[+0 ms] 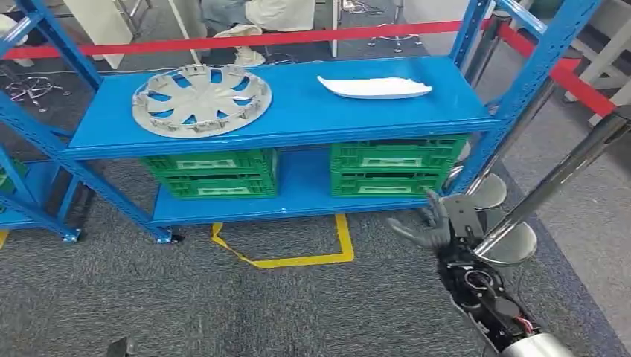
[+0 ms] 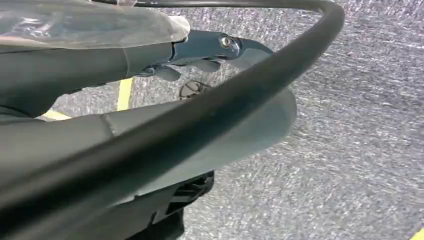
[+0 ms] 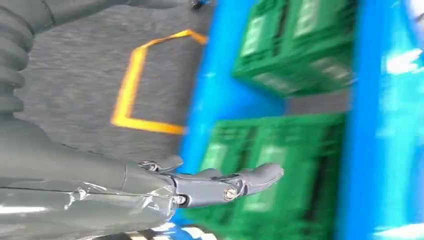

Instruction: Take the parts from the cabinet and place them on the table.

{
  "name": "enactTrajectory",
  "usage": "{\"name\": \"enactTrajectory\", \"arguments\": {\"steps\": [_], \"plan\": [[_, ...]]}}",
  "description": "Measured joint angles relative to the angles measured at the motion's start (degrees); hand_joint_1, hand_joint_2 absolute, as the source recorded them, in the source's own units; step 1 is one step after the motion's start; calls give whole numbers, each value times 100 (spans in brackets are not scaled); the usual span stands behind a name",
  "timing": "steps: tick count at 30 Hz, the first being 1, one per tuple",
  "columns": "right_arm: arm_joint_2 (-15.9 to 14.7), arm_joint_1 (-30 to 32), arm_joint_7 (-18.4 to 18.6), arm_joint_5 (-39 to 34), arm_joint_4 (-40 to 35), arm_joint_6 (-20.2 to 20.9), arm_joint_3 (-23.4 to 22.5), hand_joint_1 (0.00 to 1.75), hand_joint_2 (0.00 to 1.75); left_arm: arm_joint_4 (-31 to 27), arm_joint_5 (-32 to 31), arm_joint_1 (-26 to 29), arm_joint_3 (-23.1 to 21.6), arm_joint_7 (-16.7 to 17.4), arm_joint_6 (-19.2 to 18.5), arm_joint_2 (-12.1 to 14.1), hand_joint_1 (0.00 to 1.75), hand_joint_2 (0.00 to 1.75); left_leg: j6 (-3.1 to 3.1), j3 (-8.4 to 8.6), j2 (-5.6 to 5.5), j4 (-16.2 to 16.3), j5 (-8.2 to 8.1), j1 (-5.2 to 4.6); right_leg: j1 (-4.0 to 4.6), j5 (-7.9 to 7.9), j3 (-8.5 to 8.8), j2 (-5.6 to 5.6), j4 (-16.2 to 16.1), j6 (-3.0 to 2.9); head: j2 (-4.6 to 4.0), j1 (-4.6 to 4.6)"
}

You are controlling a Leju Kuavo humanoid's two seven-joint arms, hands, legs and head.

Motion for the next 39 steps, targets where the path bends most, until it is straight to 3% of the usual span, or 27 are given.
{"name": "enactTrajectory", "arguments": {"steps": [9, 19, 20, 22, 23, 24, 25, 27, 28, 29, 30, 32, 33, 34, 35, 36, 39], "plan": [[20, -102, 66, 387, -1266, 276, 258, 0, 175, 103, 420, -53, -223, -59, -66, 44, 0, 0, -1, -1, 0, 0, 0, 0, 0, 0, -4, 1, 0, -1, 0, -8], [20, -96, 70, 400, -1736, 249, 367, 0, 175, 153, 420, -71, -311, -57, -103, 61, 0, 0, -2, -1, 2, 0, 0, 0, 0, 0, -6, 1, -1, -1, 0, -4], [20, -94, 68, 400, -1756, 249, 374, 0, 175, 155, 420, -72, -311, -57, -103, 63, 0, 0, 5, -12, 1, 13, -13, -7, -18, 12, -1, -1, -17, 8, 0, -6], [20, -98, 66, 400, -1795, 249, 383, 0, 175, 168, 426, -82, -311, -48, -107, 88, 0, 0, 90, -17, -6, -8, 7, -29, -43, 52, -2, -10, -83, 67, 0, -37], [22, -98, 66, 400, -1841, 249, 387, 0, 175, 168, 431, -98, -313, -46, -107, 83, 0, 0, 129, 34, -1, -154, 70, -7, 0, 69, 41, -9, -137, 91, 0, -78], [20, -90, 59, 402, -1870, 247, 385, 0, 175, 168, 433, -99, -313, -33, -109, 72, 0, 0, 121, 152, 28, -316, 140, 66, 4, 13, -2, 11, -87, 86, 0, -79], [20, -127, 59, 402, -1874, 249, 387, 0, 175, 168, 433, -103, -315, -31, -109, 72, 0, 0, 144, 194, 27, -391, 159, 91, 11, -143, -144, 32, 197, 110, 0, -33], [20, -110, 68, 402, -1872, 267, 396, 0, 175, 175, 435, -110, -321, -22, -109, 72, 0, 0, 141, 208, 30, -394, 150, 120, -36, -501, -648, 37, 1179, 180, 0, 55], [20, -72, 66, 402, -1872, 278, 400, 0, 175, 175, 435, -111, -326, -15, -109, 68, 0, 0, 130, 215, 29, -392, 136, 129, -69, -601, -898, 38, 1607, 222, 0, 75], [20, -50, 66, 402, -1872, 284, 404, 0, 175, 175, 435, -109, -326, -13, -109, 68, 0, 0, 97, 231, 24, -382, 114, 151, -104, -531, -1027, 36, 1745, 267, 0, 81], [20, -44, 68, 402, -1872, 284, 413, 0, 175, 177, 437, -104, -330, -7, -109, 63, 0, 0, 57, 260, 10, -372, 87, 181, -142, -329, -998, 32, 1575, 305, 0, 94], [20, -57, 63, 402, -1872, 284, 413, 0, 175, 177, 437, -103, -343, -7, -109, 46, 0, 0, -71, 320, -12, -272, -27, 276, -229, 329, -638, 5, 642, 417, 0, 116], [18, -50, 63, 402, -1872, 284, 415, 0, 175, 184, 437, -102, -343, -7, -109, 61, 0, 0, -151, 306, -16, -176, -116, 286, -256, 406, -491, -32, 295, 509, 0, 155], [18, -58, 64, 402, -1865, 284, 420, 0, 175, 212, 442, -120, -348, -7, -105, 101, 0, 0, -220, 255, -25, -79, -157, 239, -190, 294, -493, -33, 318, 484, 0, 289], [18, -60, 70, 400, -1874, 284, 428, 0, 175, 214, 442, -116, -352, 0, -107, 88, 0, 0, -259, 158, -41, 19, -146, 214, -217, 191, -463, -13, 261, 317, 0, 304], [20, -36, 63, 402, -1878, 284, 442, 0, 175, 214, 442, -125, -352, 2, -107, 70, 0, 0, -285, 140, -33, 4, -141, 232, -209, 193, -526, 12, 307, 254, 0, 161], [18, -56, 61, 402, -1891, 291, 446, 0, 175, 214, 455, -127, -359, 0, -107, 68, 0, 0, -350, 146, -42, 67, -221, 273, -189, 151, -510, 94, 315, 98, 0, 68]]}}
